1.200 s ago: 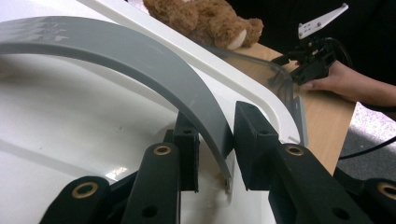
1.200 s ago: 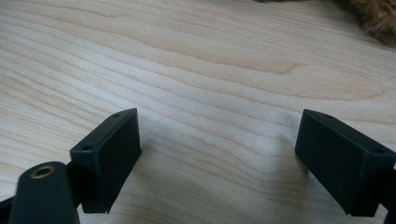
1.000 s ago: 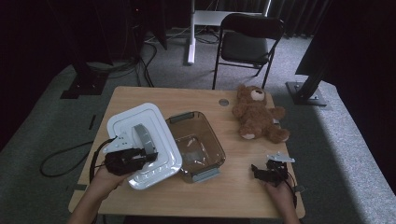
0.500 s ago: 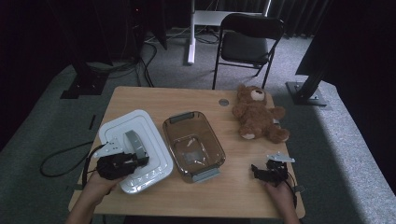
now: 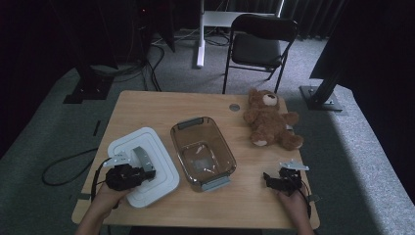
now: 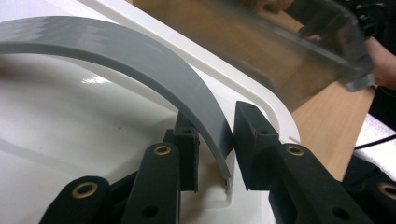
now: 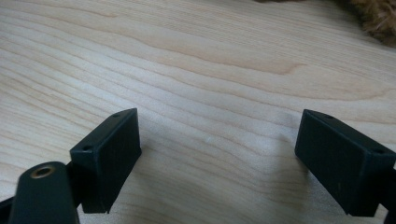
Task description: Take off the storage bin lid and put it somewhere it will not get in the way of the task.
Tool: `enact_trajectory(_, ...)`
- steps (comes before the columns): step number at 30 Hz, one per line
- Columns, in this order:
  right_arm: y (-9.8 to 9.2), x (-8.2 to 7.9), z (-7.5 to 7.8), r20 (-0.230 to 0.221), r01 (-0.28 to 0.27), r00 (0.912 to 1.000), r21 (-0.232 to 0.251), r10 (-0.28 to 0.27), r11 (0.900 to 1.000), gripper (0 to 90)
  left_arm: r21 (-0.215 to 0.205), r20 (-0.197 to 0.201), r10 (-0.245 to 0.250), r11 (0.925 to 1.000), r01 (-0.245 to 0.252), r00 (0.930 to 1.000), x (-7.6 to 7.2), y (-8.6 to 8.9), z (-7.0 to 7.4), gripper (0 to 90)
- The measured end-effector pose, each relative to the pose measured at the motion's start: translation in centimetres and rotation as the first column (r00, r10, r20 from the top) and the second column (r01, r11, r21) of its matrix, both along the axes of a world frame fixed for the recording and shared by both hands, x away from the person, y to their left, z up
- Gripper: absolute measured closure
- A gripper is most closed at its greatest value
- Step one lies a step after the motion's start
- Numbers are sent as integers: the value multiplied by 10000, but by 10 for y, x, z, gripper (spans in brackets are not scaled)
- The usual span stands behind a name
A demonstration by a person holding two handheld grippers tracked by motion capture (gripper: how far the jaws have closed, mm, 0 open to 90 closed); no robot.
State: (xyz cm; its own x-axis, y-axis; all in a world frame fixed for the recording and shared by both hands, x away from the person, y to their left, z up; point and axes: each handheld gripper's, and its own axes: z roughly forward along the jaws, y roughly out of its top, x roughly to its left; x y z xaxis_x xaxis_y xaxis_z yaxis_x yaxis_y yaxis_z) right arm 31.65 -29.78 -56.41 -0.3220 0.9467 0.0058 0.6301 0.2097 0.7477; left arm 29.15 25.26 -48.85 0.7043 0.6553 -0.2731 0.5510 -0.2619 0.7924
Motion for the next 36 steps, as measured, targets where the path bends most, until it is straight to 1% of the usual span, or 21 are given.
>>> enact_trajectory(1,0,0,0,2,0,10000,-1,0,10000,134,-40,-159,-42,10000,41,9999,3,-1,-4,724)
enact_trajectory(4,0,0,0,-3,0,10000,-2,0,10000,133,117,-448,-79,9999,84,9990,11,-4,-15,724)
enact_trajectory(5,0,0,0,-8,-3,10000,-8,3,10000,133,89,-565,-197,9998,203,9982,14,-5,-19,724)
enact_trajectory(8,0,0,0,-3,0,10000,-1,0,10000,134,-78,-586,-577,9983,574,9966,20,-8,-28,723)
enact_trajectory(9,0,0,0,-3,0,10000,-1,0,10000,133,-50,-618,-695,9976,693,9957,22,-9,-31,722)
enact_trajectory(11,0,0,0,-3,1,10000,-1,-1,10000,133,-10,-710,-706,9975,707,9950,24,-11,-33,722)
enact_trajectory(12,0,0,0,-2,0,10000,-3,0,10000,134,17,-825,-843,9964,847,9930,28,-13,-38,722)
enact_trajectory(14,0,0,0,-6,2,10000,1,-2,10000,134,15,-1039,-928,9956,934,9903,32,-14,-42,718)
enact_trajectory(17,0,0,0,-6,5,10000,1,-5,10000,133,-100,-1169,-1166,9932,1163,9863,38,-16,-50,709)
enact_trajectory(18,0,0,0,-7,5,10000,1,-5,10000,133,-49,-1340,-1224,9924,1228,9834,40,-17,-52,682)
enact_trajectory(20,0,0,0,-6,2,10000,-3,-2,10000,133,233,-1359,-1278,9910,1322,9824,41,-19,-57,659)
enact_trajectory(21,0,0,0,-5,2,10000,-2,-2,10000,133,188,-1339,-1349,9902,1387,9818,41,-20,-59,658)
enact_trajectory(22,0,0,0,-6,6,10000,3,-6,10000,133,130,-1310,-1360,9902,1389,9820,41,-20,-59,633)
enact_trajectory(24,0,0,0,-6,5,10000,3,-5,10000,133,281,-1120,-1203,9919,1242,9864,41,-21,-57,591)
enact_trajectory(27,0,0,0,-6,10,10000,10,-10,10000,133,322,-893,-1046,9936,1078,9905,41,-21,-56,531)
enact_trajectory(28,0,0,0,-7,9,10000,10,-9,10000,133,368,-826,-939,9946,972,9921,41,-21,-55,494)
enact_trajectory(29,0,0,0,-6,11,10000,12,-11,10000,133,496,-740,-830,9950,868,9938,41,-21,-54,452)
enact_trajectory(30,0,0,0,-7,8,10000,7,-8,10000,133,661,-653,-665,9953,708,9956,40,-21,-52,435)
enact_trajectory(31,0,0,0,-6,3,10000,-2,-3,10000,134,799,-539,-527,9952,570,9972,40,-21,-51,370)
enact_trajectory(33,0,0,0,-6,5,10000,1,-5,10000,133,1002,-287,-260,9945,288,9992,38,-19,-48,369)
enact_trajectory(36,0,0,0,-11,7,10000,5,-7,10000,133,979,-124,35,9952,-23,9999,35,-15,-44,368)
